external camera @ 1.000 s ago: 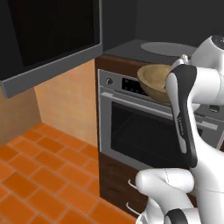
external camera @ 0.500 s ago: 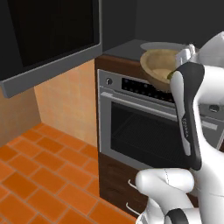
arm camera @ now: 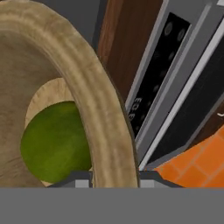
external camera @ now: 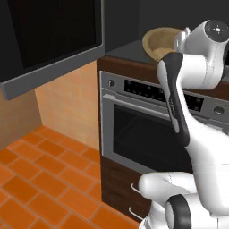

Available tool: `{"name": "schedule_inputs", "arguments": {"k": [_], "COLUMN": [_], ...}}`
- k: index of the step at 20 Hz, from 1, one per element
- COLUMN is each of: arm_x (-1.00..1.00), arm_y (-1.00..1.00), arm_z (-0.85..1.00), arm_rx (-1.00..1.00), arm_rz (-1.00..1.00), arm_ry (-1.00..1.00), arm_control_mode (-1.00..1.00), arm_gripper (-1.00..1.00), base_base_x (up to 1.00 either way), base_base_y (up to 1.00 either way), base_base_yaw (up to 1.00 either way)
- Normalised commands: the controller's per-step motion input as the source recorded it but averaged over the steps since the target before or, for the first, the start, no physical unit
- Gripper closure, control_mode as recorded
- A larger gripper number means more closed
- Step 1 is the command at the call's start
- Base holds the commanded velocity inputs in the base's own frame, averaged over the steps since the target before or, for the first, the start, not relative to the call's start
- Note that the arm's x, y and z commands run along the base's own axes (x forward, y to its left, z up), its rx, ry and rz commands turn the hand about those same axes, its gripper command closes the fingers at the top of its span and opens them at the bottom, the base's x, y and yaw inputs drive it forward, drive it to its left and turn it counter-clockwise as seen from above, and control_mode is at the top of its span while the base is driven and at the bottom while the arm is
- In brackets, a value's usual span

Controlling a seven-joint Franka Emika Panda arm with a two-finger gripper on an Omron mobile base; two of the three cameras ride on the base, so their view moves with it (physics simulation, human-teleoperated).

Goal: Pick the lime from the sink and place it in the bowl. Then pick the bowl and place it in the microwave. Then close the microwave door and press the start button.

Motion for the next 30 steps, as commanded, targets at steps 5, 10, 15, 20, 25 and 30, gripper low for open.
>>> {"name": "schedule_inputs", "arguments": {"k": [5,10,15,20,25,30], "arm_x": [0.93,0.87,0.77,0.72,0.4,0.24], "arm_y": [-0.37,-0.64,-0.53,-0.36,-0.08,0.0], "arm_z": [0.33,0.08,0.01,0.0,-0.29,-0.51], "arm_rx": [0.0,0.0,0.0,0.0,-0.02,-0.05], "arm_rz": [-0.15,-0.01,0.0,0.0,0.0,0.0], "arm_ry": [0.03,0.05,0.01,0.04,0.07,0.08], "arm_control_mode": [-1.0,-1.0,-1.0,-1.0,-1.0,-1.0], "arm_gripper": [1.0,1.0,1.0,1.0,1.0,1.0], "base_base_x": [0.0,0.0,0.0,0.0,0.0,0.0], "base_base_y": [0.0,0.0,0.0,0.0,0.0,0.0], "base_base_yaw": [0.0,0.0,0.0,0.0,0.0,0.0]}}
